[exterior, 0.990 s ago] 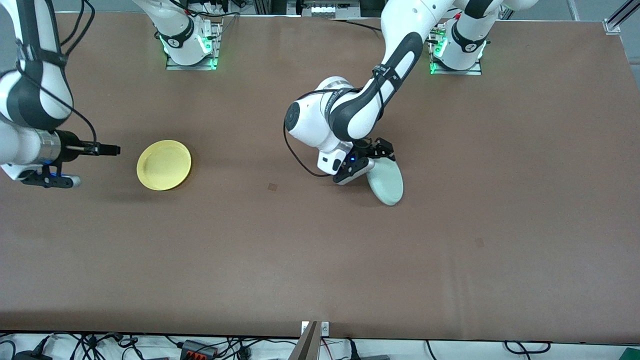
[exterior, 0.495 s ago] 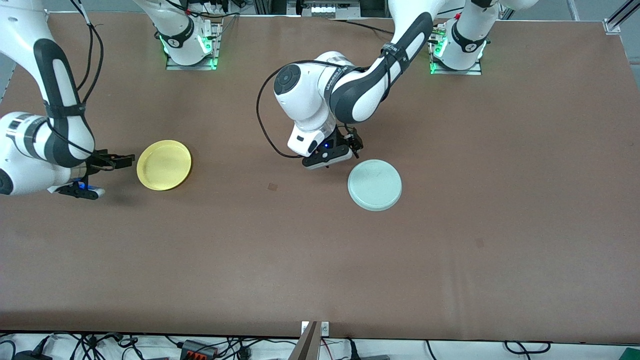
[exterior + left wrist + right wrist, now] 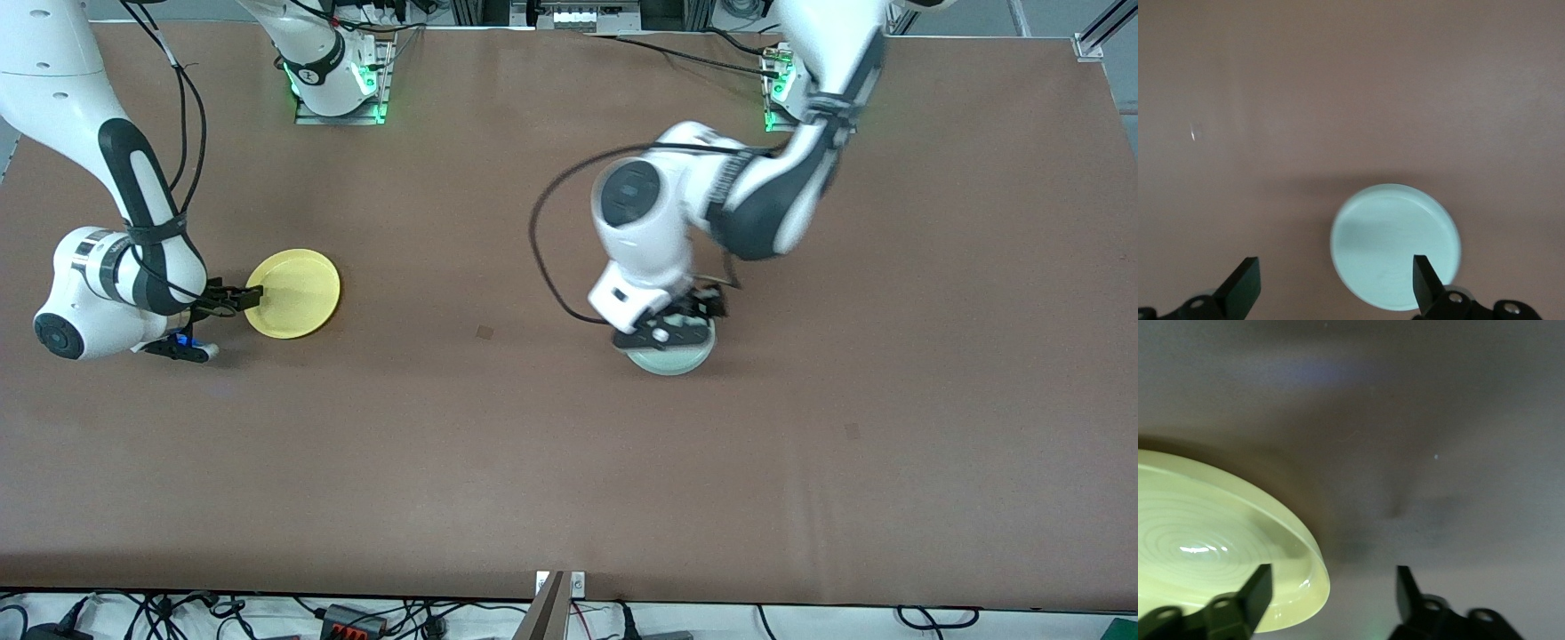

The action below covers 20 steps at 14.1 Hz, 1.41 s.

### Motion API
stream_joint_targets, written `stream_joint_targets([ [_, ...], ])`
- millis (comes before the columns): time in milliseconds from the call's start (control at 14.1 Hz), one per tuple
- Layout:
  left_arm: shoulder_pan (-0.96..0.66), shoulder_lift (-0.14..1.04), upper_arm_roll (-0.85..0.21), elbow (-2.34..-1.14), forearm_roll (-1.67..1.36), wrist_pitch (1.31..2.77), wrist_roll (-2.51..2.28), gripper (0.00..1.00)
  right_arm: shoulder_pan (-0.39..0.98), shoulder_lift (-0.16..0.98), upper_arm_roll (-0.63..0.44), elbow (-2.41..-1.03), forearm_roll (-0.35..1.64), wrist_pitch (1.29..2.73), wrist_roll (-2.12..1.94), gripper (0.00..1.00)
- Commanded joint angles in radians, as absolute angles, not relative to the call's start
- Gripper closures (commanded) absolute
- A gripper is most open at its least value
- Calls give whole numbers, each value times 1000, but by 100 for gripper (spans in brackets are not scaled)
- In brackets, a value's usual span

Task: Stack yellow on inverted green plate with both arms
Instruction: 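Open and raise the left gripper while the right gripper grasps yellow plate, then lift the yellow plate with the right gripper toward the green plate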

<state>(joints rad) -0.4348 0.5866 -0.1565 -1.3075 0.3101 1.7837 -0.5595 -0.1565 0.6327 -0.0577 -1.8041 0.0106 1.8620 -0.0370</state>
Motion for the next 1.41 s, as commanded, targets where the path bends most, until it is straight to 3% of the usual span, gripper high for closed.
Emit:
stream_joint_targets([
  [0, -313, 506, -175, -1344, 230, 1750, -337, 0, -164, 627, -46, -1807, 15, 1859, -41, 62],
  [212, -166, 497, -175, -1344, 125, 1712, -86, 0, -163, 638, -46, -1804, 15, 1852, -43, 96],
  [283, -132, 491, -175, -1341, 105, 1682, -69, 0, -163, 635, -45, -1802, 15, 1841, -46, 100],
  [566, -54, 413, -169, -1333, 101, 1492, 58, 0, -163, 624, -44, -1772, 34, 1787, -60, 100],
  [848, -40, 296, -146, -1350, 25, 1486, 51, 0, -124, 620, -25, -1548, 67, 1554, -57, 100],
  [1343, -38, -38, -54, -1710, 17, 1644, 47, 0, 64, 624, -25, -1490, 328, 1526, 73, 100],
])
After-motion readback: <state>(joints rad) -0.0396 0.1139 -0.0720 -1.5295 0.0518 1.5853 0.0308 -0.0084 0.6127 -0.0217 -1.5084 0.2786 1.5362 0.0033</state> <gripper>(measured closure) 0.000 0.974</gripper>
